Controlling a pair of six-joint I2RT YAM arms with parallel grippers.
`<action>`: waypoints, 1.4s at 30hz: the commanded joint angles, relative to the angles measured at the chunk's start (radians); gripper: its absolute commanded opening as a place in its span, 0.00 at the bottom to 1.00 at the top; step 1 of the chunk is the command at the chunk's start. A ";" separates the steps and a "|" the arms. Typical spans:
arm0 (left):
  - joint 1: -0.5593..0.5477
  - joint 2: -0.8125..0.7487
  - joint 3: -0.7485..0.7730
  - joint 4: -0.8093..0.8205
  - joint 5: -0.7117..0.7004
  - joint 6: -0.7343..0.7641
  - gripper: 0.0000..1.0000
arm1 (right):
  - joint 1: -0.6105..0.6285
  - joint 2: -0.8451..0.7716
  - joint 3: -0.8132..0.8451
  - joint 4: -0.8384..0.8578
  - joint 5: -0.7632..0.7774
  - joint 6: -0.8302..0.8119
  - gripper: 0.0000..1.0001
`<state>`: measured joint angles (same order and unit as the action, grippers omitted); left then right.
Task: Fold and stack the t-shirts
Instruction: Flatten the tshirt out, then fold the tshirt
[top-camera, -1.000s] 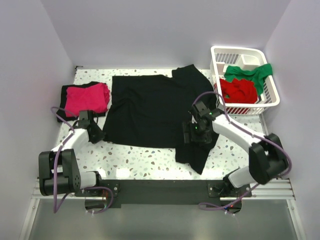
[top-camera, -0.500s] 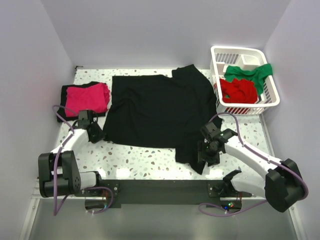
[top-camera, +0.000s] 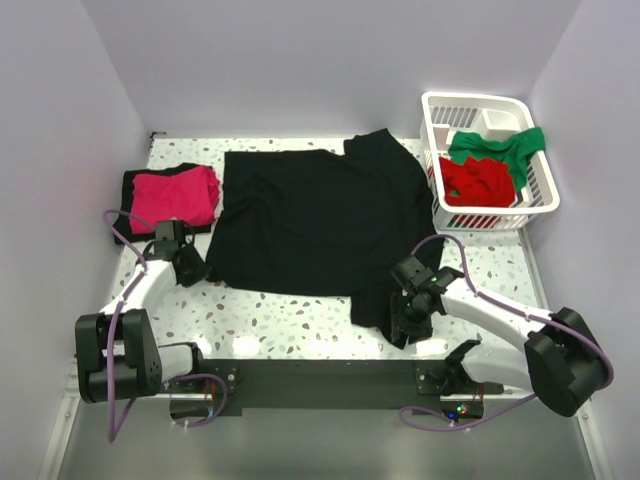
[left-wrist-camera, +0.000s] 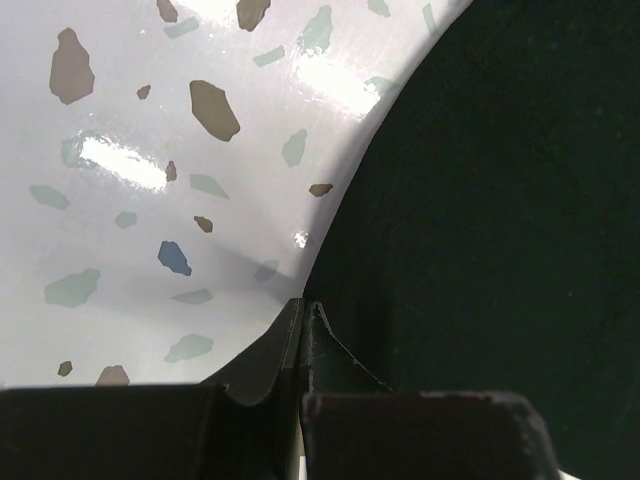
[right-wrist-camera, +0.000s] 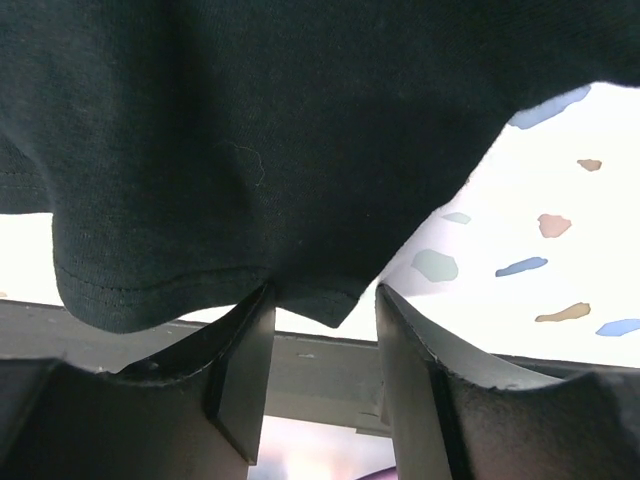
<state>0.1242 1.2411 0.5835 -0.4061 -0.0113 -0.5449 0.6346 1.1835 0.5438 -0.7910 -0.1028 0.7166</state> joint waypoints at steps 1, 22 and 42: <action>0.006 -0.026 0.038 -0.014 0.004 0.039 0.00 | 0.011 -0.021 -0.037 0.052 -0.018 0.049 0.47; 0.009 -0.083 0.085 -0.121 0.007 -0.047 0.00 | 0.014 -0.103 0.022 -0.106 -0.103 0.086 0.00; 0.026 -0.365 0.151 -0.502 -0.105 -0.087 0.00 | 0.022 -0.245 0.162 -0.513 -0.132 0.138 0.00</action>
<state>0.1436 0.9329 0.6994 -0.8146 -0.0925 -0.6113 0.6498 0.9714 0.6632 -1.1744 -0.2024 0.8288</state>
